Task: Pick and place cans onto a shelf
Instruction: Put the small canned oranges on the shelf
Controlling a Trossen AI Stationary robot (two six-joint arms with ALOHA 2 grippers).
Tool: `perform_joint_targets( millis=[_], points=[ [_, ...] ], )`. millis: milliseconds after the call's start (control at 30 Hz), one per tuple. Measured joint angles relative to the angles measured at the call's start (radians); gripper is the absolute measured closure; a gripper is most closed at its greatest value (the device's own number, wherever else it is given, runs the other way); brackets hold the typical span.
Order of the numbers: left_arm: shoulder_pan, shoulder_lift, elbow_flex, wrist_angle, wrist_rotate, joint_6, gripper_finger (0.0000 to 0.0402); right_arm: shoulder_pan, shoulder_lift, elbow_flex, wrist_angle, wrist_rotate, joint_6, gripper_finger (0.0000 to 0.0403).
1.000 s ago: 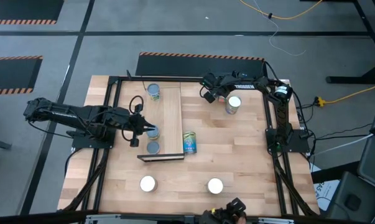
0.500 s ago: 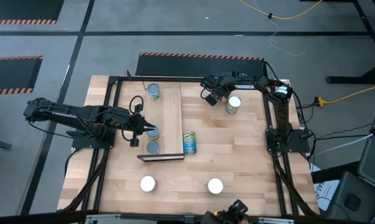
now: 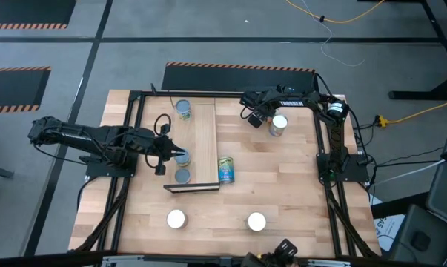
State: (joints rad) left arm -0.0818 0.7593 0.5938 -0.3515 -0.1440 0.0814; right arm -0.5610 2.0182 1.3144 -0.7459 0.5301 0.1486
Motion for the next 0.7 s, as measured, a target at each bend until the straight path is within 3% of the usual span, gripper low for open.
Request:
perform_joint_targets(
  millis=[700],
  points=[
    [0.000, 0.000, 0.000, -0.006, 0.008, -0.019, 0.0363, 0.000, 0.000, 0.000, 0.016, 0.000, -0.072, 0.0253]
  ],
)
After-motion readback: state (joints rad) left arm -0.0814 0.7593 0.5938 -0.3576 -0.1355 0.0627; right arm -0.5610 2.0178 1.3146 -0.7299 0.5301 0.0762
